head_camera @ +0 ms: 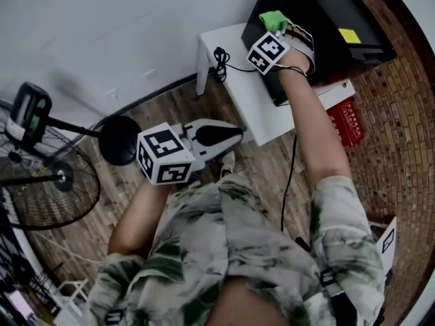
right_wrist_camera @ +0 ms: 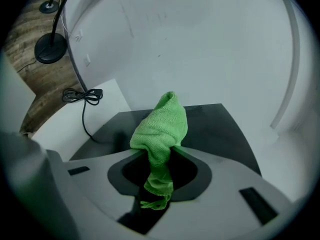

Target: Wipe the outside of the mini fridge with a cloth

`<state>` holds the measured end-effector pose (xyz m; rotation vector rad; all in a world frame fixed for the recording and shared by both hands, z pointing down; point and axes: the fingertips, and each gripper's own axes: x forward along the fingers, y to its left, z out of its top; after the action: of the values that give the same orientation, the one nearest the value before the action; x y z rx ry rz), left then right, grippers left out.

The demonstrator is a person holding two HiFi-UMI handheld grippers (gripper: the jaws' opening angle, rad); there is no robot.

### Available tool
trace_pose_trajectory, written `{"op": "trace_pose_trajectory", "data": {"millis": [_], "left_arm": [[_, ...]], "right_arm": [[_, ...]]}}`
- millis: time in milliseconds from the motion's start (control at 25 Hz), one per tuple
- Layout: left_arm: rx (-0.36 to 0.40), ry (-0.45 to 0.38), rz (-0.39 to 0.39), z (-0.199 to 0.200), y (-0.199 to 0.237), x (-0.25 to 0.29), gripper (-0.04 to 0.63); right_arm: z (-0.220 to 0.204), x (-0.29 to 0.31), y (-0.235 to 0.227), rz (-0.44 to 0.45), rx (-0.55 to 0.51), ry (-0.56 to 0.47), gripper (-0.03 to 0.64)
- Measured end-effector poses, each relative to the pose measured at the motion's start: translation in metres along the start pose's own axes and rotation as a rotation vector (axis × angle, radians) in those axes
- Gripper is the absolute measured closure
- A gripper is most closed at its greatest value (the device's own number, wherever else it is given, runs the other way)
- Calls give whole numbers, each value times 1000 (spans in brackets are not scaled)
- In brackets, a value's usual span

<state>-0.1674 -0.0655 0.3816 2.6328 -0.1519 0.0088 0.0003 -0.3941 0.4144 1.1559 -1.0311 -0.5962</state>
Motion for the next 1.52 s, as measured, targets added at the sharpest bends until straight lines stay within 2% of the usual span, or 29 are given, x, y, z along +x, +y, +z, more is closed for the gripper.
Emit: {"op": "trace_pose_trajectory", "data": {"millis": [280, 680, 840, 1080, 1280, 1520], "left_arm": [[-23, 1, 25, -6, 10, -3, 566], [-63, 15, 52, -18, 25, -3, 566], [-68, 20, 69, -20, 29, -2, 566], [-75, 15, 91, -20, 36, 2, 566], [-80, 9, 91, -20, 38, -1, 566], [-50, -14, 62, -7, 34, -1, 566]], "right_arm": [[1, 24, 58, 76, -30, 17, 511], [2, 56, 149, 232, -42, 33, 509], [0, 65, 183, 281, -84, 48, 509], [-3, 77, 218, 346, -107, 54, 509], [11, 72, 211, 337, -103, 17, 509], [43, 53, 106, 187, -34, -68, 509]]}}
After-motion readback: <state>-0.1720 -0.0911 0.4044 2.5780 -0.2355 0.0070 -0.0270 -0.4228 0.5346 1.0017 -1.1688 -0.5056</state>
